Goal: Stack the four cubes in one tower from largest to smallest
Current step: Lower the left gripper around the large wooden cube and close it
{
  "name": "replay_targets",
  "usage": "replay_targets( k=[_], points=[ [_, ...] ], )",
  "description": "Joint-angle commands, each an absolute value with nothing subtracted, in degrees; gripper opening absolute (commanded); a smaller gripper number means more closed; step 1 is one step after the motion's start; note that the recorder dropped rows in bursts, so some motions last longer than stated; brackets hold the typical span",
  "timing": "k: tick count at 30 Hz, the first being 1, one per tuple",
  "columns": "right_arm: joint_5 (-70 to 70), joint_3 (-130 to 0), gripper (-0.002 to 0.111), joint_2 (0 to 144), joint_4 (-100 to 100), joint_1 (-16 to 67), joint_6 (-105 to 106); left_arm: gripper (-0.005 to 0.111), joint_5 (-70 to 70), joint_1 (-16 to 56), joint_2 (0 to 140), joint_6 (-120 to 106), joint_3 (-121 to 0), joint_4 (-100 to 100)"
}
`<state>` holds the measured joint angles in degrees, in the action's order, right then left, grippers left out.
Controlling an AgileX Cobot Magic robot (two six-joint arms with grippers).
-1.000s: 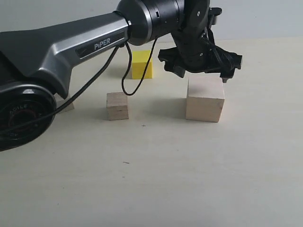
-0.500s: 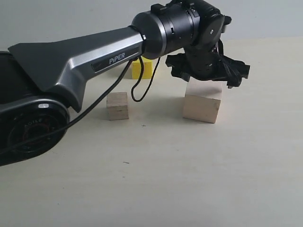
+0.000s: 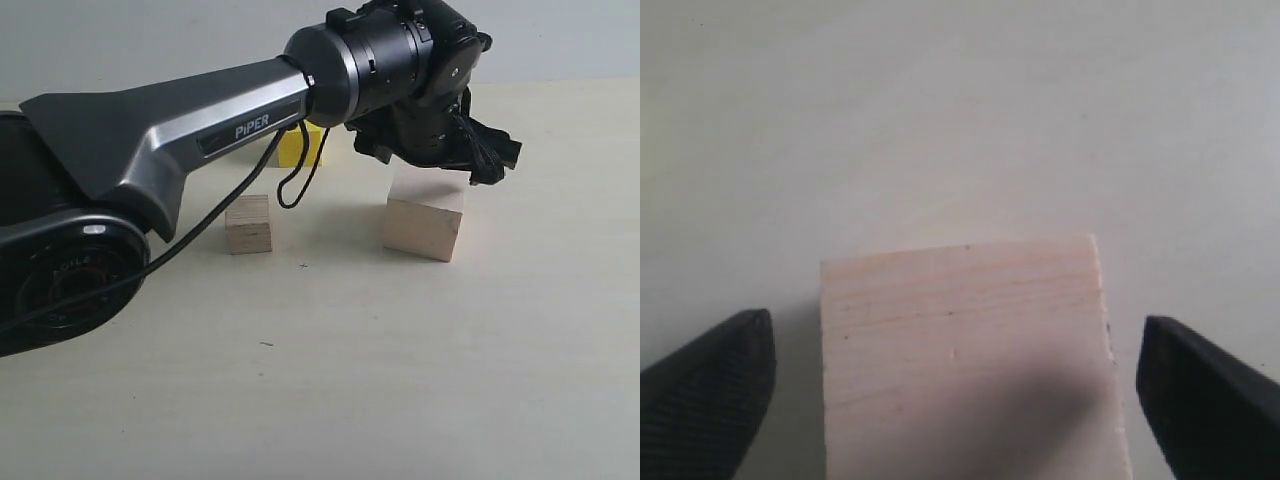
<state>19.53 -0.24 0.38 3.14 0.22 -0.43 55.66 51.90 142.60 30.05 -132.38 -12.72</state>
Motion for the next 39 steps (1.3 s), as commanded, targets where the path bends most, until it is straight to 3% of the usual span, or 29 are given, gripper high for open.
replay_targets(
  k=[1, 31, 33, 35, 39],
  points=[
    [19.2, 0.0, 0.000, 0.0, 2.8, -0.2, 0.0, 0.094, 55.0, 52.0, 142.7, 30.0, -133.0, -10.7],
    [19.2, 0.0, 0.000, 0.0, 2.8, -0.2, 0.0, 0.092, 55.3, 52.0, 147.3, 27.8, -133.0, -9.7],
    [19.2, 0.0, 0.000, 0.0, 2.8, -0.2, 0.0, 0.085, 55.6, 52.0, 147.4, 27.3, -133.0, -9.7],
    [19.2, 0.0, 0.000, 0.0, 2.8, -0.2, 0.0, 0.064, 56.0, 52.0, 147.3, 27.0, -133.0, -9.7],
    [19.2, 0.0, 0.000, 0.0, 2.8, -0.2, 0.0, 0.001, 57.7, 52.0, 146.2, 24.9, -133.0, -9.8]
  ],
)
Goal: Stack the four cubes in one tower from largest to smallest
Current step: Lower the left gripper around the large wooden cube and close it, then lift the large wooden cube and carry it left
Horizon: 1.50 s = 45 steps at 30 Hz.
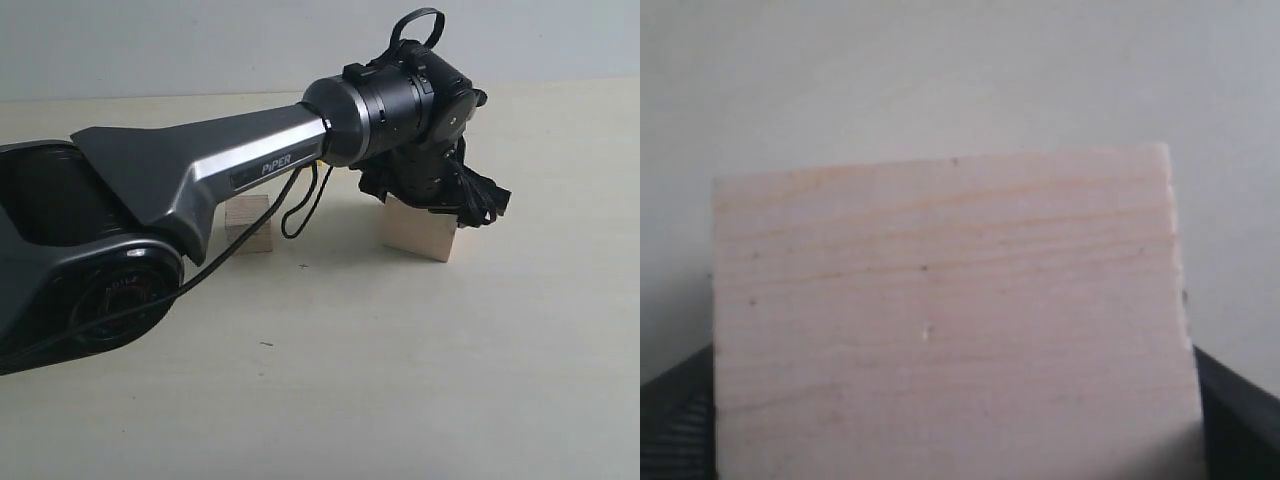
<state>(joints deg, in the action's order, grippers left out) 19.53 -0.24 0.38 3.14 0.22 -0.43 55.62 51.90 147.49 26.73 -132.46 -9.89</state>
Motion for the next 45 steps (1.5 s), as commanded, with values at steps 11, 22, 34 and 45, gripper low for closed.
replay_targets(
  k=[11, 22, 34, 45],
  points=[
    [19.2, 0.0, 0.000, 0.0, 2.8, -0.2, 0.0, 0.002, 61.1, 51.9, 139.8, 24.4, -133.0, -14.8],
    [19.2, 0.0, 0.000, 0.0, 2.8, -0.2, 0.0, 0.002, 66.3, 51.7, 137.8, 30.9, -133.0, -21.3],
    [19.2, 0.0, 0.000, 0.0, 2.8, -0.2, 0.0, 0.002, 70.0, 42.2, 132.4, 31.6, -132.2, -22.8],
    [19.2, 0.0, 0.000, 0.0, 2.8, -0.2, 0.0, 0.000, 66.9, 31.8, 118.0, 30.9, -108.8, -23.2]
  ],
)
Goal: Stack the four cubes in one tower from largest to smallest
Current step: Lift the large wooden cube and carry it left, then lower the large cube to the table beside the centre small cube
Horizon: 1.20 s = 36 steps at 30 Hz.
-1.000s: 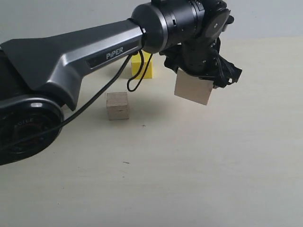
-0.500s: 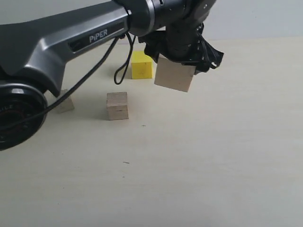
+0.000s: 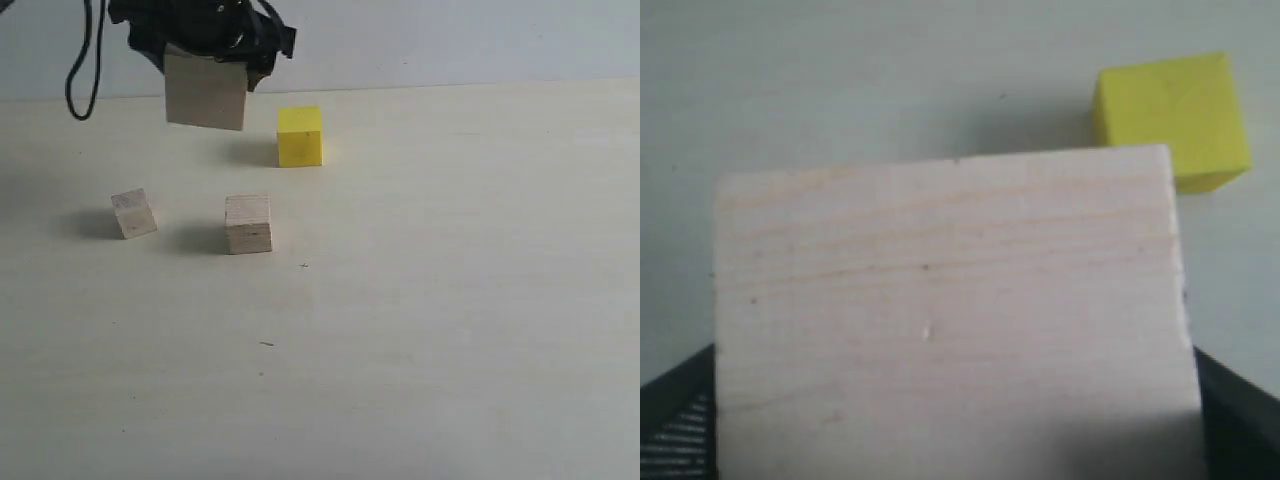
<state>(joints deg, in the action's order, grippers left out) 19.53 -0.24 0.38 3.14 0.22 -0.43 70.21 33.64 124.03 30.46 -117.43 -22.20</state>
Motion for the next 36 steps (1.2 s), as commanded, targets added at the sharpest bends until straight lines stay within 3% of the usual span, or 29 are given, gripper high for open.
replay_targets(
  k=[1, 16, 25, 36],
  points=[
    [19.2, 0.0, 0.000, 0.0, 2.9, -0.2, 0.0, 0.000, 64.2, 31.5, 116.2, 31.3, -105.3, -23.2],
    [19.2, 0.0, 0.000, 0.0, 2.7, -0.2, 0.0, 0.000, 32.8, 29.1, 101.4, 44.0, -65.7, -23.4],
    [19.2, 0.0, 0.000, 0.0, 3.0, -0.2, 0.0, 0.000, 20.4, 29.1, 101.7, 48.7, -54.8, -27.5],
    [19.2, 0.0, 0.000, 0.0, 3.0, -0.2, 0.0, 0.000, 13.8, 29.1, 102.1, 48.6, -51.8, -27.9]
  ],
)
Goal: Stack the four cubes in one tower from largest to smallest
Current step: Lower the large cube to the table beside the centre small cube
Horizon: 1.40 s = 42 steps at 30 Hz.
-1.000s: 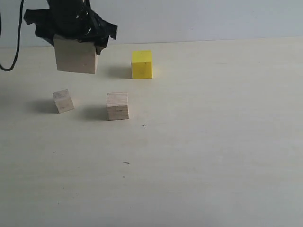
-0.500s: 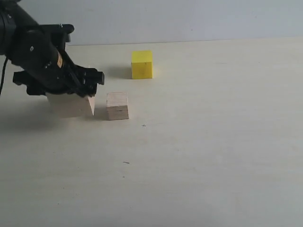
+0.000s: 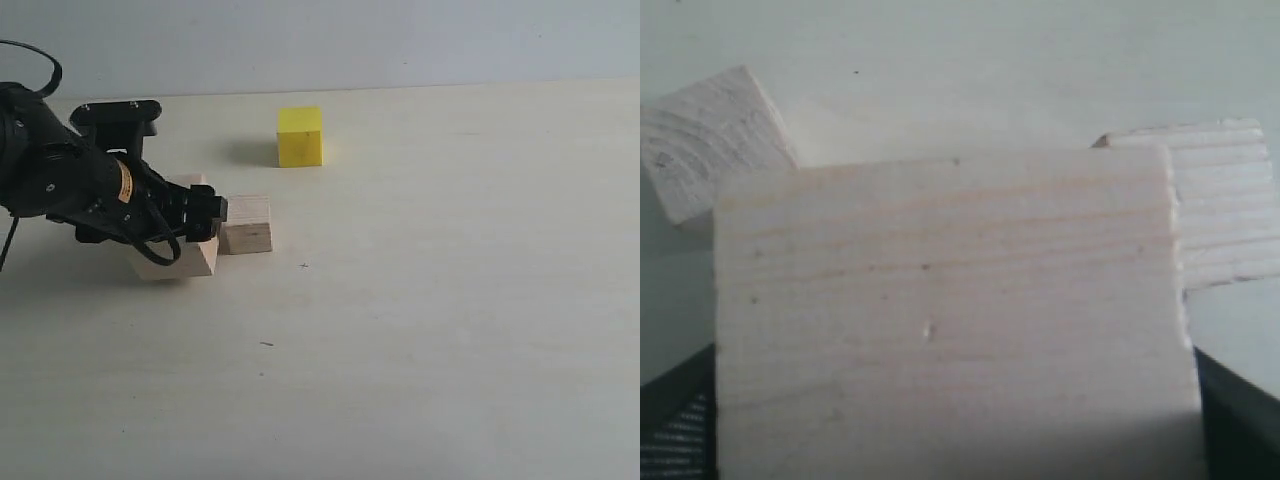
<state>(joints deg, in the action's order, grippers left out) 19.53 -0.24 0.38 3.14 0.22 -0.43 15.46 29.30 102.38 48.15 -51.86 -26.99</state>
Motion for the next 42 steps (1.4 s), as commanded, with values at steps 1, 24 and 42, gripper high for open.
replay_targets(
  k=[1, 24, 42],
  points=[
    [19.2, 0.0, 0.000, 0.0, 3.0, -0.2, 0.0, 0.000, 13.6, 29.1, 102.4, 48.6, -51.8, -27.9],
    [19.2, 0.0, 0.000, 0.0, 2.9, -0.2, 0.0, 0.000, 14.4, 35.4, 110.1, 49.2, -60.5, -26.6],
    [19.2, 0.0, 0.000, 0.0, 2.8, -0.2, 0.0, 0.000, 24.2, 45.2, 117.3, 57.8, -72.9, -26.8]
  ],
)
